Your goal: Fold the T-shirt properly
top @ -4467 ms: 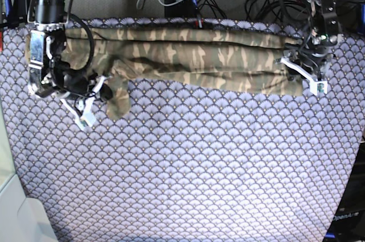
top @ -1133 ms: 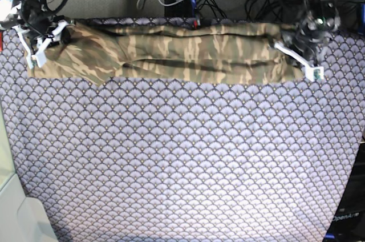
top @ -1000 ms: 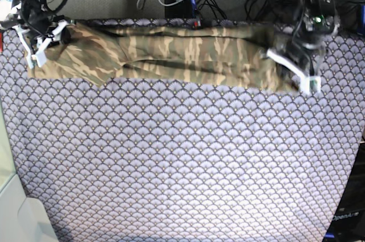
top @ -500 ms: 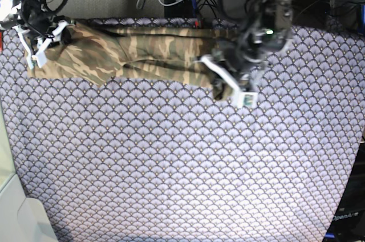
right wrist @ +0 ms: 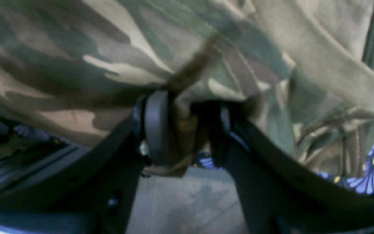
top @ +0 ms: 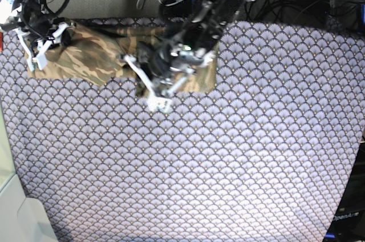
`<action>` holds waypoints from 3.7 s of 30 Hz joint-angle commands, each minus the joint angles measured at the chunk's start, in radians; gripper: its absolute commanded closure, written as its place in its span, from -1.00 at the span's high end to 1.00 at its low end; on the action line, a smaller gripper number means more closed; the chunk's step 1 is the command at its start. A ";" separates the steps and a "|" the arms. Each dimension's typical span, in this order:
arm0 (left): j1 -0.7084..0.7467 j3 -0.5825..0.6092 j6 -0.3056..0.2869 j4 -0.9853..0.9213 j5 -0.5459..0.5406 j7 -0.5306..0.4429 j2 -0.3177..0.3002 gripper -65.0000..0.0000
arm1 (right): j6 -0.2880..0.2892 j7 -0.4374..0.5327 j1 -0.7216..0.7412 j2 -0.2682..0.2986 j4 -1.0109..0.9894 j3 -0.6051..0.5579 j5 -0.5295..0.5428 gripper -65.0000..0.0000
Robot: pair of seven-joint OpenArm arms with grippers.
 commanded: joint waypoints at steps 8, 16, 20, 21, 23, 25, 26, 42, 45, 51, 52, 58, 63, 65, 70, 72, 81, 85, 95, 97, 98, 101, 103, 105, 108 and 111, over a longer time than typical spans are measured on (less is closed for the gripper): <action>-0.059 0.100 -0.002 -0.087 -0.007 -0.081 0.026 -0.97 | 0.003 0.005 0.005 0.014 0.010 0.003 0.006 -0.33; -0.088 0.117 -0.002 -0.103 -0.007 -0.082 0.035 -0.97 | 0.003 0.005 0.015 0.011 0.010 0.003 0.006 -0.33; -0.090 0.117 -0.007 -0.101 -0.009 -0.082 0.034 -0.84 | 0.003 0.005 0.017 0.011 0.009 0.003 0.006 -0.33; -0.086 0.117 -0.008 -0.097 -0.009 -0.082 0.034 -0.73 | 0.003 0.005 0.017 0.013 0.009 0.003 0.006 -0.33; -0.082 0.117 -0.010 -0.089 -0.010 -0.082 0.029 -0.49 | 0.003 0.005 0.017 0.013 0.009 0.002 0.006 -0.33; -0.077 0.119 -0.012 -0.069 -0.010 -0.082 0.026 -0.30 | 0.003 0.005 0.017 0.013 0.009 0.002 0.006 -0.33; -0.067 0.119 -0.013 -0.052 -0.010 -0.082 0.026 -0.23 | 0.003 0.005 0.017 0.013 0.009 0.002 0.006 -0.33; 0.075 -0.136 -0.171 0.166 -0.009 -0.084 -0.132 -0.12 | 0.003 0.007 0.020 0.031 0.056 0.013 0.008 -0.33; 0.115 -0.194 -0.174 0.121 -0.009 -0.084 -0.183 -0.12 | 0.003 0.004 0.015 0.037 0.108 0.014 0.008 -0.33; 0.119 -0.202 -0.174 -0.009 -0.009 -0.093 -0.213 -0.12 | 0.003 -0.021 0.014 0.039 0.190 0.031 0.008 -0.32; 0.119 -0.202 -0.174 -0.023 -0.009 -0.109 -0.212 -0.12 | 0.003 -0.041 0.018 0.039 0.190 0.042 0.008 -0.32; 0.119 -0.196 -0.174 -0.060 -0.009 -0.161 -0.207 -0.11 | 0.003 -0.078 0.020 0.039 0.188 0.069 0.008 -0.32; 0.121 -0.197 -0.174 -0.049 -0.009 -0.156 -0.212 -0.11 | 0.003 -0.079 0.020 0.043 0.188 0.069 0.008 -0.18; 0.122 -0.199 -0.174 -0.049 -0.009 -0.156 -0.213 -0.11 | 0.003 -0.079 0.020 0.060 0.187 0.071 0.011 -0.07; 0.125 -0.199 -0.174 -0.049 -0.009 -0.158 -0.215 -0.11 | 0.003 -0.120 0.084 0.066 0.162 0.105 0.011 0.17; 0.125 -0.199 -0.174 -0.049 -0.009 -0.161 -0.215 -0.11 | 0.003 -0.174 0.126 0.086 0.116 0.140 0.011 0.19; 0.127 -0.200 -0.174 -0.049 -0.009 -0.156 -0.215 -0.11 | 0.003 -0.209 0.246 0.221 -0.206 0.154 0.026 0.20; 0.127 -0.200 -0.174 -0.049 -0.009 -0.156 -0.215 -0.11 | 0.003 -0.208 0.264 0.250 -0.307 0.154 0.087 0.20; 0.125 -0.200 -0.174 -0.049 -0.009 -0.156 -0.217 -0.12 | 0.003 -0.217 0.230 0.290 -0.355 0.146 0.339 0.20; 0.127 -0.200 -0.174 -0.049 -0.009 -0.156 -0.217 -0.12 | 0.003 -0.219 0.229 0.304 -0.355 0.145 0.380 0.20; 0.127 -0.200 -0.174 -0.049 -0.009 -0.156 -0.217 -0.12 | 0.003 -0.222 0.227 0.306 -0.355 0.145 0.405 0.20; 0.127 -0.200 -0.174 -0.049 -0.009 -0.156 -0.217 -0.12 | 0.003 -0.243 0.224 0.329 -0.363 0.143 0.454 0.20; 0.127 -0.200 -0.174 -0.049 -0.009 -0.156 -0.217 -0.12 | 0.003 -0.262 0.227 0.333 -0.381 0.143 0.459 0.20; 0.127 -0.200 -0.174 -0.049 -0.009 -0.156 -0.217 -0.12 | 0.003 -0.257 0.229 0.333 -0.399 0.143 0.459 0.20; 0.127 -0.200 -0.174 -0.049 -0.009 -0.156 -0.217 -0.12 | 0.003 -0.254 0.227 0.335 -0.413 0.143 0.459 0.20; 0.128 -0.200 -0.174 -0.049 -0.009 -0.156 -0.217 -0.12 | 0.003 -0.252 0.227 0.350 -0.412 0.143 0.459 0.20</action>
